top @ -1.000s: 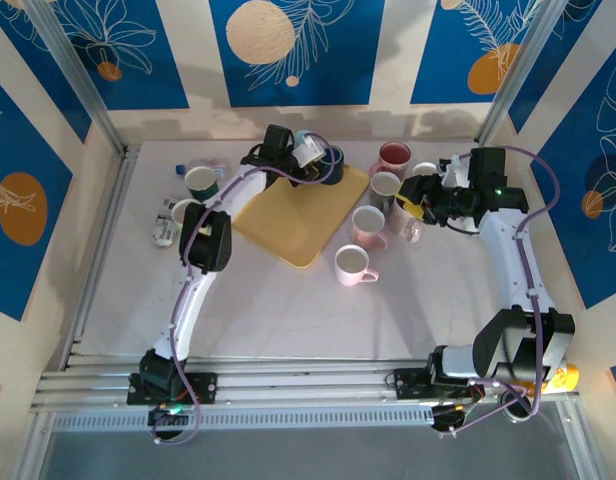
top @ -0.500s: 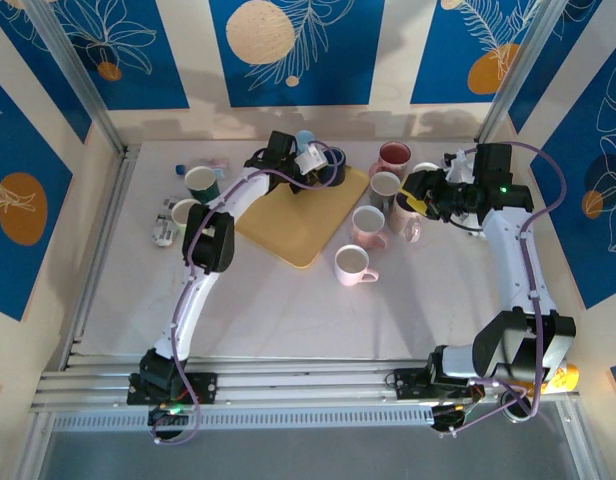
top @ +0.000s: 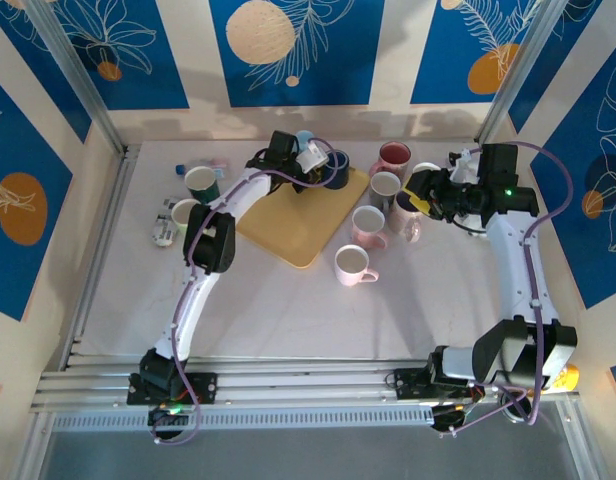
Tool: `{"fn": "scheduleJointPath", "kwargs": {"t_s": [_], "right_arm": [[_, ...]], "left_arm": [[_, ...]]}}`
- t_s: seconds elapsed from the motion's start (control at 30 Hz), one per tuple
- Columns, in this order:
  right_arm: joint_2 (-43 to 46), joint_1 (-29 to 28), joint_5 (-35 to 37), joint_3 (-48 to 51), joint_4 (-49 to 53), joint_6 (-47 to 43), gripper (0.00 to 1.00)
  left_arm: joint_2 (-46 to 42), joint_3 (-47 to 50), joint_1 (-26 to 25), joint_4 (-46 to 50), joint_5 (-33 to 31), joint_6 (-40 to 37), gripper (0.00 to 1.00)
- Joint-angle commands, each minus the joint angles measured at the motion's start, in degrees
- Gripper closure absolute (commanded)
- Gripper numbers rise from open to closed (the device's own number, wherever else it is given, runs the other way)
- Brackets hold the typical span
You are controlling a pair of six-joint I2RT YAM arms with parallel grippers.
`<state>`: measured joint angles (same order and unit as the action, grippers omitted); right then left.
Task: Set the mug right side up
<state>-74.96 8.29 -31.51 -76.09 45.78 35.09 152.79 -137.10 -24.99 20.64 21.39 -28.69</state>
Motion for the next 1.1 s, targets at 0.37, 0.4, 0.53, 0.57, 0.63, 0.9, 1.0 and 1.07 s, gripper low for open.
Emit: {"fn": "scheduleJointPath", "kwargs": {"t_s": [0.37, 0.4, 0.53, 0.57, 0.63, 0.9, 1.0, 1.07], "right_arm": [[4.7, 0.5, -0.5, 0.8, 2.1, 1.8, 0.55], [5.0, 0.4, -0.5, 1.0, 2.3, 1.9, 0.55], [6.3, 0.4, -0.4, 1.7, 2.2, 2.3, 0.55], [6.6, 0.4, -0.3, 1.8, 2.3, 2.4, 0.55], [6.9, 0.4, -0.3, 2.1, 2.5, 2.4, 0.55], [6.8, 0.3, 0.2, 3.4, 2.5, 2.3, 0.55], [6.7, 0.2, 0.1, 3.3, 2.4, 2.3, 0.55], [6.7, 0.3, 0.2, 3.0, 2.6, 2.2, 0.54]], "left_arm": [[-18.7, 28.9, -0.5, -11.4, -4.1, 5.8, 0.94], [-20.4, 31.6, -0.6, -12.0, -5.1, 6.2, 0.94], [-27.2, 43.2, -0.6, -16.8, -6.8, 7.4, 0.94], [-28.4, 45.2, -0.6, -17.2, -7.0, 7.9, 0.94], [-31.1, 49.3, -0.7, -17.6, -8.2, 9.3, 0.93], [-39.5, 61.1, -1.8, -17.7, -8.0, 11.7, 0.73], [-40.1, 61.2, -2.1, -15.3, -7.2, 10.9, 0.61], [-40.6, 60.4, -2.0, -12.7, -7.4, 10.5, 0.54]]}}
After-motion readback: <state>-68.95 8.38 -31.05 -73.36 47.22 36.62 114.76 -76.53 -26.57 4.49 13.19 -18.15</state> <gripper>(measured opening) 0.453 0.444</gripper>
